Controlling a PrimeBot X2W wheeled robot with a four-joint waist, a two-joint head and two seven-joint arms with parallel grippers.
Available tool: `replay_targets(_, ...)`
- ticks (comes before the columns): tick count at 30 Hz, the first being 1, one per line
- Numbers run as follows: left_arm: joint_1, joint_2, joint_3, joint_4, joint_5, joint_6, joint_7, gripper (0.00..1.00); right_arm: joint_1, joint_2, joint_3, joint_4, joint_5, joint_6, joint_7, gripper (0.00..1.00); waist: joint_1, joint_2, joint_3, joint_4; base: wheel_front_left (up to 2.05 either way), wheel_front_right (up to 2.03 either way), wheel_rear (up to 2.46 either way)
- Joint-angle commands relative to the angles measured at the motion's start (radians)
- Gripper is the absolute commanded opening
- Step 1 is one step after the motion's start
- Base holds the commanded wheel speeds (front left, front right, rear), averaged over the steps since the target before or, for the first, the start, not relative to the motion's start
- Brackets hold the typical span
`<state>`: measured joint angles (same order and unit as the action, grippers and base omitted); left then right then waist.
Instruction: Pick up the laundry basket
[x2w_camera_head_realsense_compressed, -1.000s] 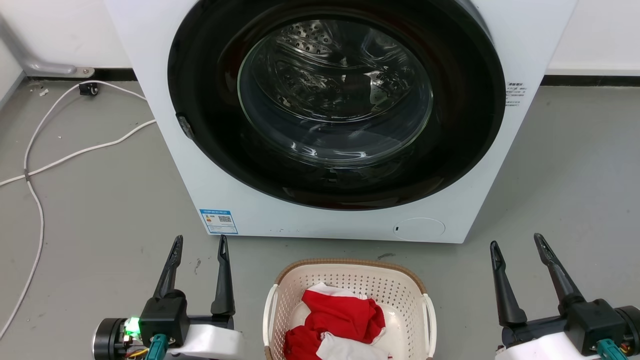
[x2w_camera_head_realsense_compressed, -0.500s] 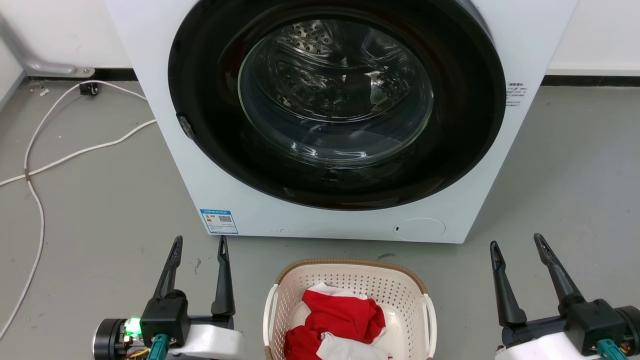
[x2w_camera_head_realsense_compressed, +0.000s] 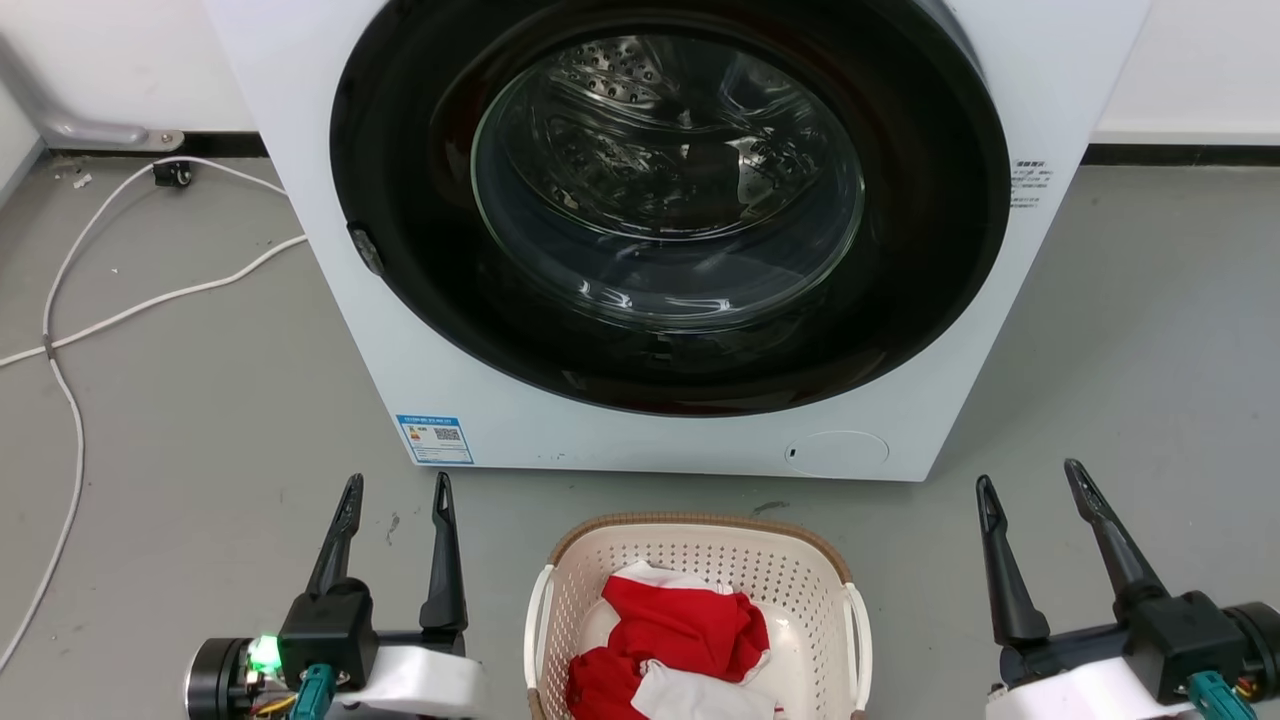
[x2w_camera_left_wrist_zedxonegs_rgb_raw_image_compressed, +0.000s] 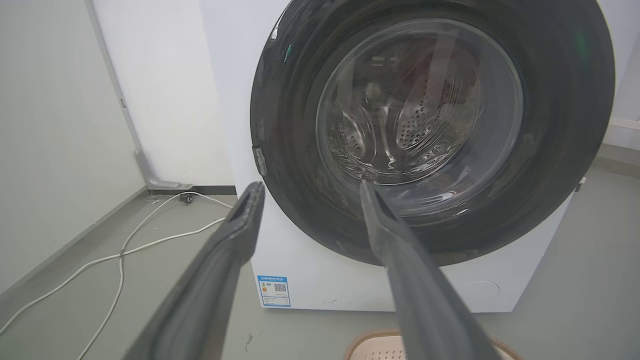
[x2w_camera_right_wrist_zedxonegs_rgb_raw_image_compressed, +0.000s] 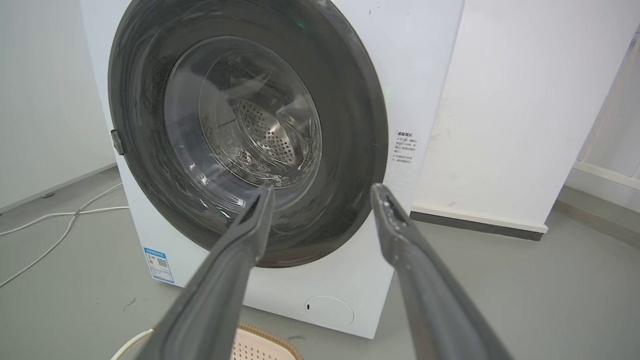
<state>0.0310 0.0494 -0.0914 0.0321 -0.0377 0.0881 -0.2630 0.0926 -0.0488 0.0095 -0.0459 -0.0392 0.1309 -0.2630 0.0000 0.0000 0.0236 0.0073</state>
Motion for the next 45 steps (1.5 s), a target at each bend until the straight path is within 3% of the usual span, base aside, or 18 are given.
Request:
replay_targets(1,-0.018,0.002,0.005,0.008,0.0,-0.005,-0.003,1.0,-0.018,-0.003,0.005,-0.003,-0.007,0.0,-0.003,1.0,0.0,0.0,0.005,0.0,0.0,0.0,0.0)
replay_targets(12,-0.172,0.009,0.028,0.132,0.004,-0.074,-0.003,1.0,-0.162,-0.003,0.036,0.089,-0.068,0.0,-0.003,1.0,0.0,0.0,0.13,-0.009,0.0,0.0,0.0)
replay_targets(23,-0.364,0.024,0.04,0.392,0.008,-0.131,-0.003,1.0,-0.365,-0.002,0.049,0.394,-0.153,0.0,-0.003,1.0,0.0,0.0,0.325,-0.042,0.0,0.0,0.0)
replay_targets(27,-0.457,0.029,0.031,0.514,0.017,-0.145,-0.003,1.0,-0.458,-0.002,0.058,0.561,-0.176,0.0,-0.003,1.0,0.0,0.0,0.414,-0.053,0.0,0.0,0.0)
replay_targets(45,-0.693,0.048,-0.017,0.911,0.025,-0.177,-0.003,1.0,-0.7,-0.002,0.116,0.943,-0.179,0.0,-0.003,1.0,0.0,0.0,0.622,-0.069,0.0,0.0,0.0)
